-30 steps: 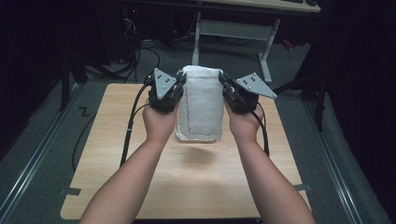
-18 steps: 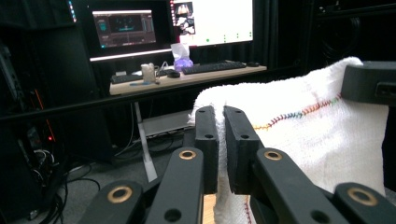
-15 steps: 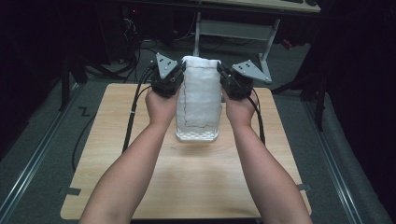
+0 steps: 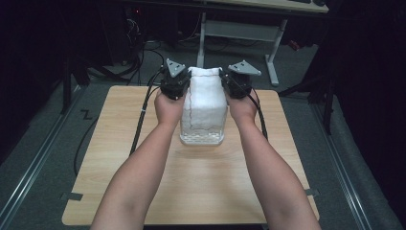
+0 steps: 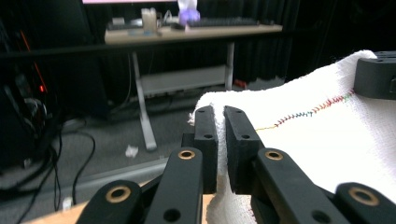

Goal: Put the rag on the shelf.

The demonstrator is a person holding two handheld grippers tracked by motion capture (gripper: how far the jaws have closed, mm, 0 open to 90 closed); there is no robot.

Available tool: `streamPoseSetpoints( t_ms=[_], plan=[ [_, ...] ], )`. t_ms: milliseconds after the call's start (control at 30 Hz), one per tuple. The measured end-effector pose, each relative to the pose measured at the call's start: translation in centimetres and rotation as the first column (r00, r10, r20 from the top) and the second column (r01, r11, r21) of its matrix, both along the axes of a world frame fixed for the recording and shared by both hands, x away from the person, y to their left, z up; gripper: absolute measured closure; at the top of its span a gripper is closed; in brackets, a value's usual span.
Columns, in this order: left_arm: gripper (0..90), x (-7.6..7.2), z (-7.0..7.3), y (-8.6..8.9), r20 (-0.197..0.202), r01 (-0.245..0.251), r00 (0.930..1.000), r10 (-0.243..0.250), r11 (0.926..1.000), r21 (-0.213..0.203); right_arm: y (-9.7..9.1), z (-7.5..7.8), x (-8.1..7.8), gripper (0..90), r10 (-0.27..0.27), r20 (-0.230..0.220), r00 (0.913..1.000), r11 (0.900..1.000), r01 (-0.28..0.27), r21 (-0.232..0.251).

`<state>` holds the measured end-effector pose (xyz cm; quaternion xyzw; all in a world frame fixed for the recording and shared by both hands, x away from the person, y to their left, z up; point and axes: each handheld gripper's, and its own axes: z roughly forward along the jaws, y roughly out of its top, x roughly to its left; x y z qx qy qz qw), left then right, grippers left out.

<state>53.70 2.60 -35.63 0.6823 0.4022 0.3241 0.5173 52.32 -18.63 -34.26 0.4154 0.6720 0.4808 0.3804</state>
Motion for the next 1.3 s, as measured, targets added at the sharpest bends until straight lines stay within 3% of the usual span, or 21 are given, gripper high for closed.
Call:
streamPoseSetpoints(
  t_ms=[33,133,167,233,367,467,600,733,833,933,967,1300],
  plan=[
    [83.6,0.2,-0.3,0.0,-0.026,0.001,0.9997,-0.001,1.0,0.008,0.1,-0.6,0.3,85.0,-0.007,-0.016,0.9999,1.0,0.007,-0.004],
    [82.4,0.2,-0.6,0.1,-0.032,-0.006,0.9995,0.006,1.0,0.002,0.2,-1.0,0.6,84.3,-0.012,-0.033,0.9994,0.9999,0.012,-0.011],
    [82.4,0.4,-0.8,0.2,-0.054,0.002,0.9985,-0.003,0.9999,-0.016,0.3,-1.3,0.8,83.1,-0.014,-0.044,0.9989,0.9999,0.014,-0.009],
    [69.1,0.6,-0.9,0.5,-0.089,0.035,0.9953,-0.04,0.9983,-0.047,0.2,-1.7,1.1,72.8,0.0,-0.076,0.9971,0.9999,0.001,0.014],
    [64.6,0.2,-0.8,0.5,-0.063,0.032,0.9974,-0.033,0.9992,-0.023,0.2,-1.6,1.0,70.0,0.007,-0.09,0.9959,0.9997,-0.005,0.025],
    [64.0,-0.1,-0.5,0.8,-0.049,0.011,0.9987,-0.012,0.9995,-0.03,0.4,-1.5,0.8,69.2,0.01,-0.085,0.9963,0.9997,-0.008,0.023],
    [64.2,-0.3,-0.5,1.2,-0.057,0.001,0.9983,-0.004,0.9989,-0.047,0.7,-1.4,0.4,69.1,0.013,-0.071,0.9974,0.9998,-0.012,0.014],
    [64.6,-0.6,-0.5,1.2,-0.061,-0.007,0.9981,0.005,0.9996,-0.027,0.8,-1.4,0.3,68.5,0.008,-0.075,0.9972,1.0,-0.007,0.007],
    [64.7,-1.1,-0.4,1.3,-0.044,-0.004,0.999,0.002,0.9991,-0.042,0.9,-1.2,-0.1,67.1,0.012,-0.073,0.9972,0.9999,-0.012,0.004],
    [63.8,-1.4,-0.3,1.4,-0.041,0.003,0.9991,-0.005,0.9996,-0.029,0.9,-0.9,-0.4,67.7,0.02,-0.069,0.9974,0.9998,-0.02,0.006],
    [63.5,-1.9,-0.3,1.3,-0.026,0.007,0.9996,-0.007,0.9998,-0.019,0.8,-0.7,-0.7,67.7,0.025,-0.068,0.9974,0.9996,-0.024,0.017],
    [63.1,-4.5,-0.2,2.1,-0.02,0.003,0.9998,-0.004,0.9996,-0.029,0.4,-1.4,-3.1,64.6,0.02,-0.034,0.9992,0.9998,-0.019,0.006]
  ],
)
